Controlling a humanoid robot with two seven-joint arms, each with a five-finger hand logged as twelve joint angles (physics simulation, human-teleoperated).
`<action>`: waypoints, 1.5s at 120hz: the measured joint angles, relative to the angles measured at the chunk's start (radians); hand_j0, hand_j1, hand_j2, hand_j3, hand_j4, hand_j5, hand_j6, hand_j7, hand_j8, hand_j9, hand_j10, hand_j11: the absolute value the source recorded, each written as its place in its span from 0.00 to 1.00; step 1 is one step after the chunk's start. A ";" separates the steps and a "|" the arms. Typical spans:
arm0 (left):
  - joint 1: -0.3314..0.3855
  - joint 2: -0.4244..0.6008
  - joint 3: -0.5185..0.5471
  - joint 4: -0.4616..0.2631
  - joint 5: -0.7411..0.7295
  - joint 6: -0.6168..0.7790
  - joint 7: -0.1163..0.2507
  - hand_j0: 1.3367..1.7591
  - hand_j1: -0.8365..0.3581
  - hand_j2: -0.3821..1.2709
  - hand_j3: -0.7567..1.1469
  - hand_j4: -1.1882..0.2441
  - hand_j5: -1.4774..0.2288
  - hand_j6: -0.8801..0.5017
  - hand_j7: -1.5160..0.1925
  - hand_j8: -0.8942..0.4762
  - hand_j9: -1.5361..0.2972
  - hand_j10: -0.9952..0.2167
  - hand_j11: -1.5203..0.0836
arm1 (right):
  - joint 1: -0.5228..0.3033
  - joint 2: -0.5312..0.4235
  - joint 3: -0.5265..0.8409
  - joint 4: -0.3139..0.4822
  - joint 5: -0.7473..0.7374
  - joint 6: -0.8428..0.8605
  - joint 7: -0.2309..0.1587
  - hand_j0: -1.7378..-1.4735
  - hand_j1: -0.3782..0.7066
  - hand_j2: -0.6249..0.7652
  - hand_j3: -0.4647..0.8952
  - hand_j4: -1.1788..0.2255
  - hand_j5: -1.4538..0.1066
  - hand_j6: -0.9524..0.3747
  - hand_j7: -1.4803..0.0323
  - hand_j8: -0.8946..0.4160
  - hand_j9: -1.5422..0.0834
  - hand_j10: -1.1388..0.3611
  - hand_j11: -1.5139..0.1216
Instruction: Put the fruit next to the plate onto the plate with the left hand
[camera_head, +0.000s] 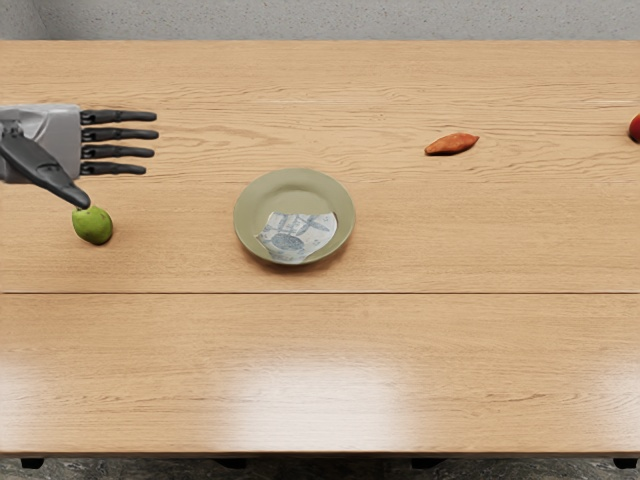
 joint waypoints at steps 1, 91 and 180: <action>0.000 0.001 0.000 -0.004 -0.001 0.000 0.000 0.76 0.97 0.23 0.40 0.81 0.85 0.62 0.87 0.64 0.82 0.80 0.93 | 0.000 0.000 0.000 0.000 0.000 0.000 0.000 0.30 0.03 0.45 0.34 0.84 0.93 0.72 0.98 0.68 0.95 0.76 0.93; -0.071 -0.208 -0.025 -0.022 0.575 0.076 0.019 0.76 0.97 0.23 0.40 0.81 0.85 0.62 0.87 0.64 0.82 0.80 0.93 | 0.001 0.000 -0.011 0.001 -0.003 0.005 0.001 0.30 0.03 0.45 0.34 0.84 0.93 0.72 0.98 0.68 0.95 0.76 0.93; -0.005 -0.307 0.227 -0.021 1.096 0.660 0.090 0.76 0.97 0.23 0.40 0.81 0.85 0.62 0.87 0.63 0.82 0.80 0.93 | 0.001 0.000 -0.011 0.002 -0.004 0.007 0.001 0.30 0.03 0.45 0.34 0.84 0.93 0.72 0.98 0.68 0.95 0.76 0.93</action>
